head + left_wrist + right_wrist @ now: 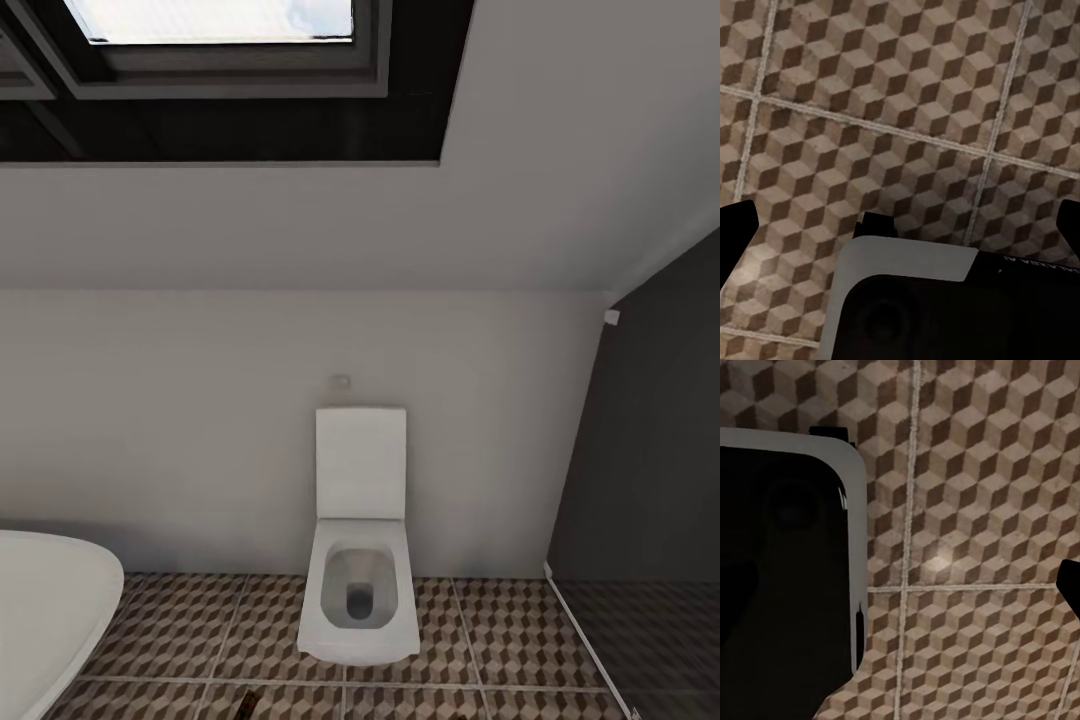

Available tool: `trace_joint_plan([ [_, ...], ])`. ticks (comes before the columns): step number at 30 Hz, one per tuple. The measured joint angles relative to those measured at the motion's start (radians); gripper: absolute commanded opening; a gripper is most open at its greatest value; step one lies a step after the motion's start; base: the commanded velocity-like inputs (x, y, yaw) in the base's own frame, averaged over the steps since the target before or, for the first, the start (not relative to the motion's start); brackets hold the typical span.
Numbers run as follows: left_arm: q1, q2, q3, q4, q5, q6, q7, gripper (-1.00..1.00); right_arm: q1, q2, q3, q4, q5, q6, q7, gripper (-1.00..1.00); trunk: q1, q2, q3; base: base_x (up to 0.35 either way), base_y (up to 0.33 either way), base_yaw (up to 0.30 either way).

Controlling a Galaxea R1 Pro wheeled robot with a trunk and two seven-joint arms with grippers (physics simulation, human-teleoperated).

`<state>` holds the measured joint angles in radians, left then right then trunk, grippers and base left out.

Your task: Take the four mousetraps from the cabinet in the bathroom and place them on the bathroom floor. Make sure all four end up on the same floor surface, and ensure that at least two of them are either under or directly next to the same bathroom sink.

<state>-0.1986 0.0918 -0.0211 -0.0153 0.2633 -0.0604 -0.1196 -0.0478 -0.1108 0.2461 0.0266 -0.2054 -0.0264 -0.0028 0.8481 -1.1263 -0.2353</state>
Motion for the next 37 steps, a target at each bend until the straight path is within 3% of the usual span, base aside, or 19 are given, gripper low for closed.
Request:
trace_joint_plan([
  [37, 0.0, 0.0, 0.001, 0.0, 0.002, -0.001, 0.0, 1.0, 0.0, 0.0, 0.0, 0.0, 0.0, 0.0, 0.0, 1.0, 0.0, 0.0, 0.0, 0.0, 0.0, 0.0],
])
